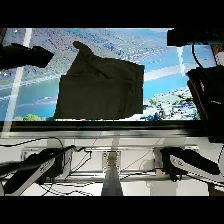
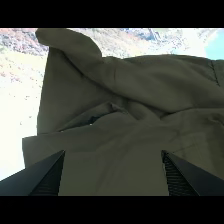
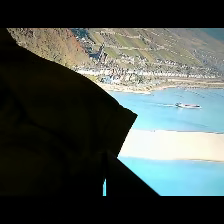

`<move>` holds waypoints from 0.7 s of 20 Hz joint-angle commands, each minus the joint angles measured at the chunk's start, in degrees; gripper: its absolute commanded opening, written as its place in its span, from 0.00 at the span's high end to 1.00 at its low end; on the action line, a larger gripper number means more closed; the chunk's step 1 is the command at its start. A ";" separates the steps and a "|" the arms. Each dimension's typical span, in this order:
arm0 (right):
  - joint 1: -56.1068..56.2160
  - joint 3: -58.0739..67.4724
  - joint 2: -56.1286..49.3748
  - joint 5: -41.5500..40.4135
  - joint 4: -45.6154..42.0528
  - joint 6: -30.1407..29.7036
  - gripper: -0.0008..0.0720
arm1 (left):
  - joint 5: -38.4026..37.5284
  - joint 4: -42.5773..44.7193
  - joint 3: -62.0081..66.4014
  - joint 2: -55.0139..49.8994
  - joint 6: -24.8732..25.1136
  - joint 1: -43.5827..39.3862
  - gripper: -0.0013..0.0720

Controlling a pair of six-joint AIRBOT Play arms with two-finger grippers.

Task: Fold the clothes and pants, and hang the long-sleeved shirts on hangers.

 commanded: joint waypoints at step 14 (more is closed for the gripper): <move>-19.19 -21.81 -5.22 18.14 2.99 -10.38 0.96 | -2.12 1.16 -0.04 -0.09 0.02 0.02 0.05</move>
